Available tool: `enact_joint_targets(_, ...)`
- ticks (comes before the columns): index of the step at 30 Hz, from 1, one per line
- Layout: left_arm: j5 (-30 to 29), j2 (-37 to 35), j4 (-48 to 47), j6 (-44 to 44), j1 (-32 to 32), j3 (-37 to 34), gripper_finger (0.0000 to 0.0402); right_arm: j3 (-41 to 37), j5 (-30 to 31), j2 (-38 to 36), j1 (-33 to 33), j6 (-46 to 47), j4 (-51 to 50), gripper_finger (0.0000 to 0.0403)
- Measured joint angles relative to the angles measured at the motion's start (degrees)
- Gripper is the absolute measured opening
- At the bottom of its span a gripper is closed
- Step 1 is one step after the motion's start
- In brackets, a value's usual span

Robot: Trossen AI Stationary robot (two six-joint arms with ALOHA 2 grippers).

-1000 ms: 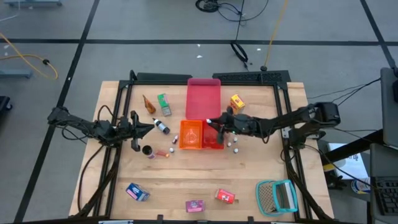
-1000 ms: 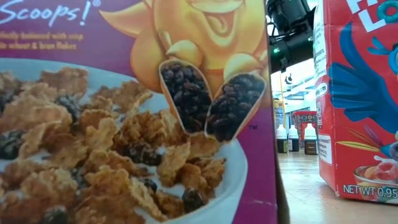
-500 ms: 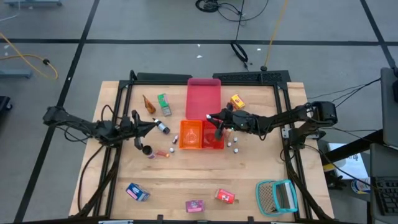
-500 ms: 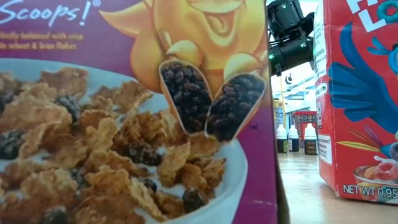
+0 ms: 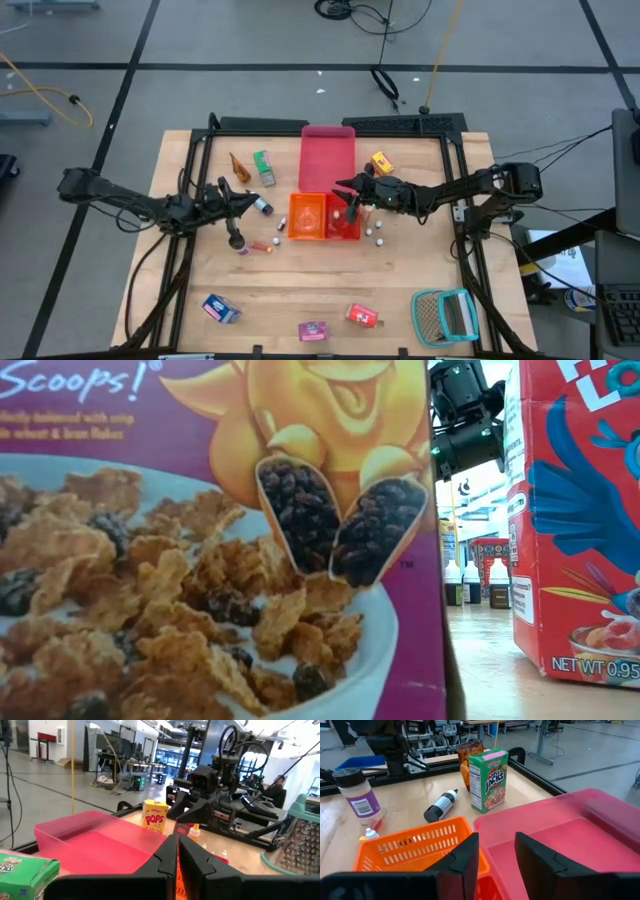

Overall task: Pick & Place Kitchen Items
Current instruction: Put the small orange food coloring bottle into the red basket

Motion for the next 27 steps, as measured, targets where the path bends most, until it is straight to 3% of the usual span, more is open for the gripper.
enact_joint_targets(11,2.82,6.25,-0.97,-13.48,0.06,1.26,0.0017,0.00,0.00,0.00,0.02,-0.17,0.01,0.0145)
enact_joint_targets(21,4.20,13.83,-43.28,-21.26,0.17,22.13,0.0017,0.00,-0.06,0.00,0.08,-0.07,-0.12,0.0142)
enact_joint_targets(27,9.16,18.81,-50.65,-25.85,1.68,28.44,0.0038,-0.02,-0.07,0.00,0.09,0.04,-0.51,0.0142)
